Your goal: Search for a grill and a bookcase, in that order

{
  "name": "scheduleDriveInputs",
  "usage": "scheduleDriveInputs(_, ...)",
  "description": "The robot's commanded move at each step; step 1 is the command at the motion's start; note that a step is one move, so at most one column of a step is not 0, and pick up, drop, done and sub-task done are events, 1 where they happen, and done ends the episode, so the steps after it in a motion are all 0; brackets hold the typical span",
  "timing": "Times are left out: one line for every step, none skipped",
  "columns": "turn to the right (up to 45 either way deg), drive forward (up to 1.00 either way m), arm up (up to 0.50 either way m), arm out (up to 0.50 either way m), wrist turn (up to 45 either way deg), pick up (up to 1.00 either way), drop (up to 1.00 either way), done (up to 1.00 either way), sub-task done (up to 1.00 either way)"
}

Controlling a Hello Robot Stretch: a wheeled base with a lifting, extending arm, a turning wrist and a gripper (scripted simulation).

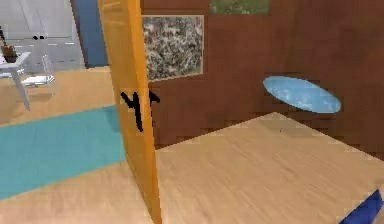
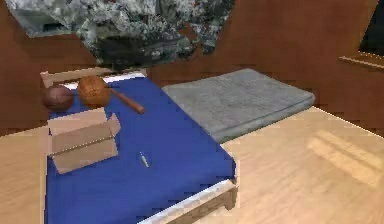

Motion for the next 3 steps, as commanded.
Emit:
scheduleDriveInputs(-45.0,0.00,0.00,0.00,0.0,0.00,0.00,0.00,0.00)
scheduleDriveInputs(-9.0,0.00,0.00,0.00,0.0,0.00,0.00,0.00,0.00)
scheduleDriveInputs(-3.0,0.00,0.00,0.00,0.0,0.00,0.00,0.00,0.00)
